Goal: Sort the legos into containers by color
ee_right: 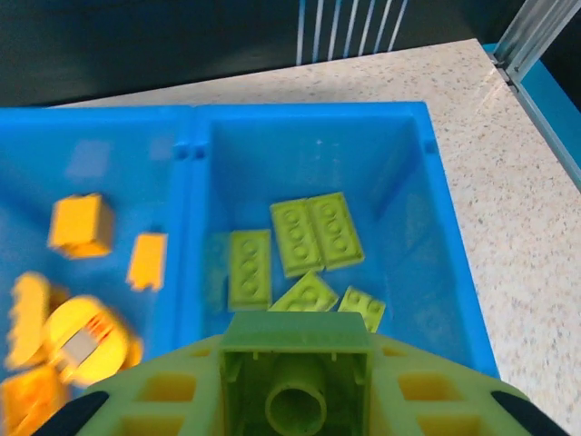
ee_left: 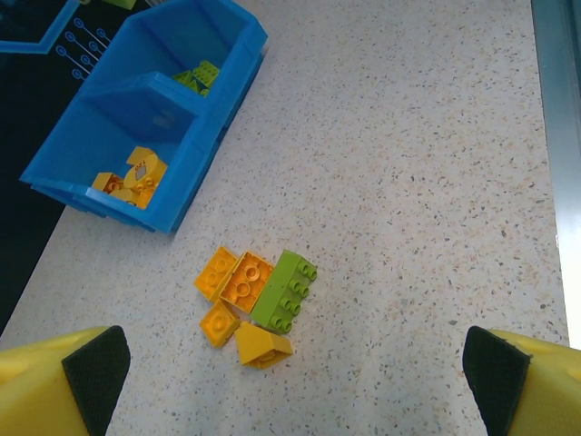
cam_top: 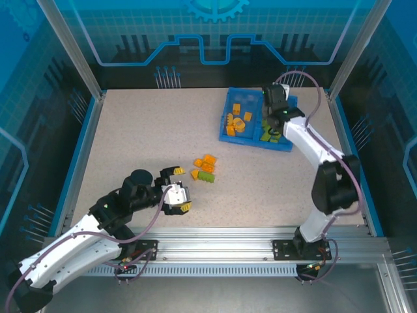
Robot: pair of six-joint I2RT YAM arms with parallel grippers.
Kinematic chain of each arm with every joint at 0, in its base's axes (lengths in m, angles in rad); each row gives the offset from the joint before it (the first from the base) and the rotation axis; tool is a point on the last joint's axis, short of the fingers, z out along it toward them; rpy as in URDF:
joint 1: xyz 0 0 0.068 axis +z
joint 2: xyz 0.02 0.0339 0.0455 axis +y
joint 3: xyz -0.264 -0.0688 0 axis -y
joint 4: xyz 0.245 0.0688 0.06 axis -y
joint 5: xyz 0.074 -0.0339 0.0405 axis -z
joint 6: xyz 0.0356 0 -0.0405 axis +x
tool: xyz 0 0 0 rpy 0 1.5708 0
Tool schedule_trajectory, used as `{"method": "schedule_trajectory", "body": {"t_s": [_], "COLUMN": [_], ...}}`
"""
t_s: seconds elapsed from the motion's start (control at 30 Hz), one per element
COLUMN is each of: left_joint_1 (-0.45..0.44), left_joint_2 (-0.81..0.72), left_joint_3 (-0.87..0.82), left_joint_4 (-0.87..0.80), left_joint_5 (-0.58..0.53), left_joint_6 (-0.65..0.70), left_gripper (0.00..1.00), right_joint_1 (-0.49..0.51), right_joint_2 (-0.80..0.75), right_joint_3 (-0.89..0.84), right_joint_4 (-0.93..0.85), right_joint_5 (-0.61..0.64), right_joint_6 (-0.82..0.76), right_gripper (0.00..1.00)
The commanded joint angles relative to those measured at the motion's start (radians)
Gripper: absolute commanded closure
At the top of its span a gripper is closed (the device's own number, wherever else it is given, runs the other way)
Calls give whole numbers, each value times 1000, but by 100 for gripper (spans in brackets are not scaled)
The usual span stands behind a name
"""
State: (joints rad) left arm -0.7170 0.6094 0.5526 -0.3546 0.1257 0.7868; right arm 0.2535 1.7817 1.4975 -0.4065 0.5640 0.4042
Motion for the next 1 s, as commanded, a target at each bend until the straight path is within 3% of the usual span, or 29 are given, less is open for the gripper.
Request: {"method": "schedule_trajectory", "body": {"t_s": [0.0, 0.17, 0.27, 0.43, 0.6, 0.77, 0.97], "left_joint_1": [7, 8, 9, 10, 24, 71, 70], "left_joint_2": [-18, -6, 17, 48, 70, 133, 387], "left_joint_3": [-5, -4, 6, 15, 26, 125, 340], "left_joint_4": [19, 31, 24, 25, 52, 86, -8], "left_joint_5": [-20, -45, -43, -48, -64, -109, -308], "left_joint_6": [-28, -74, -83, -105, -181, -459, -1024], "left_gripper": [1, 1, 1, 1, 1, 1, 5], "right_joint_1": [-49, -97, -104, -111, -122, -102, 20], "right_joint_2": [137, 305, 362, 322, 199, -22, -251], "right_joint_3": [119, 262, 329, 317, 240, 75, -93], "right_joint_4": [-59, -146, -200, -211, -201, -138, -116], "right_joint_5": [-73, -225, -256, -252, -291, -483, -708], "right_joint_6": [-16, 74, 111, 134, 150, 139, 8], "right_gripper": [68, 65, 59, 51, 50, 47, 41]}}
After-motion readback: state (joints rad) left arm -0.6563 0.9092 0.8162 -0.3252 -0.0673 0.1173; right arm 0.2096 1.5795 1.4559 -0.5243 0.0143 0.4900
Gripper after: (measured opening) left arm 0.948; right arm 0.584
